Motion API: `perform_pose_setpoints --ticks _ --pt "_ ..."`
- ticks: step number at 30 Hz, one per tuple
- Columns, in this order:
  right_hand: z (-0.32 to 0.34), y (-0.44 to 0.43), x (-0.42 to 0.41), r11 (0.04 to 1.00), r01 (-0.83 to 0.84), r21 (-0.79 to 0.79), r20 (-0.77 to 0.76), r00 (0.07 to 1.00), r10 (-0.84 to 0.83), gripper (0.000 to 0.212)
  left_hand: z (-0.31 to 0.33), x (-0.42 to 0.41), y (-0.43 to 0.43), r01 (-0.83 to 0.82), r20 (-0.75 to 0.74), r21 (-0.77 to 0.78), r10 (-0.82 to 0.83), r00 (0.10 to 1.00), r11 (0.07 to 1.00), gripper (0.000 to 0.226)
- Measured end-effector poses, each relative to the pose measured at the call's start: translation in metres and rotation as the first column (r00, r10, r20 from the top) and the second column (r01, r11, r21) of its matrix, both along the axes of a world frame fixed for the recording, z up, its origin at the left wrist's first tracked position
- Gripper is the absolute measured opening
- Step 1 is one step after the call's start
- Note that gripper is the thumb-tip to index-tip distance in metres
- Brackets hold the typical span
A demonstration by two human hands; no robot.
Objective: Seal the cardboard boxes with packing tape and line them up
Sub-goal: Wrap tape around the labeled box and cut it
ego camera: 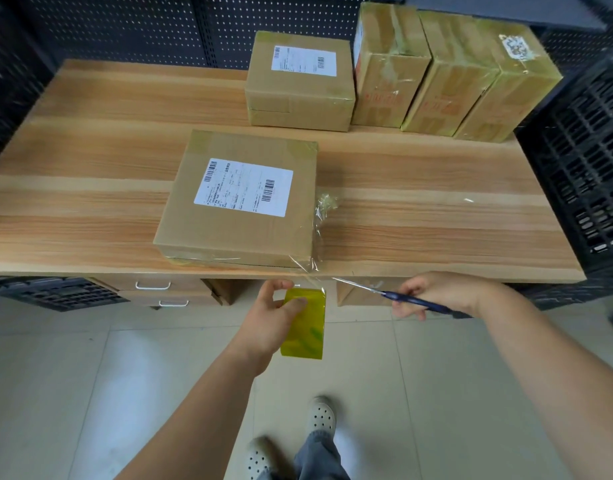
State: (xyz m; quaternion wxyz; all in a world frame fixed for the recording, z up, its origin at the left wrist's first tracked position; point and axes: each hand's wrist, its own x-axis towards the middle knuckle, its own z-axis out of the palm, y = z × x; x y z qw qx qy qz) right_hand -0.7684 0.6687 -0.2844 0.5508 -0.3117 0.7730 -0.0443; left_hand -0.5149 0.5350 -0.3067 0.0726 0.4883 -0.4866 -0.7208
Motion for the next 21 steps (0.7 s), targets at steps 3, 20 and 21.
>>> perform_pose_setpoints --ticks 3,20,21 --pt "0.001 -0.018 0.013 0.999 -0.033 0.008 0.041 0.999 0.033 0.050 -0.002 0.001 0.001 -0.004 0.011 -0.049 0.005 1.000 0.999 0.022" --pt "0.003 -0.053 0.034 0.993 -0.118 -0.006 -0.018 0.993 0.118 0.038 -0.007 0.009 -0.002 0.001 0.026 -0.050 0.000 1.000 0.999 0.028" --pt "0.003 -0.054 0.034 0.994 -0.109 -0.010 -0.030 0.994 0.109 0.038 -0.006 0.010 -0.003 0.002 0.030 -0.051 0.000 1.000 0.999 0.028"
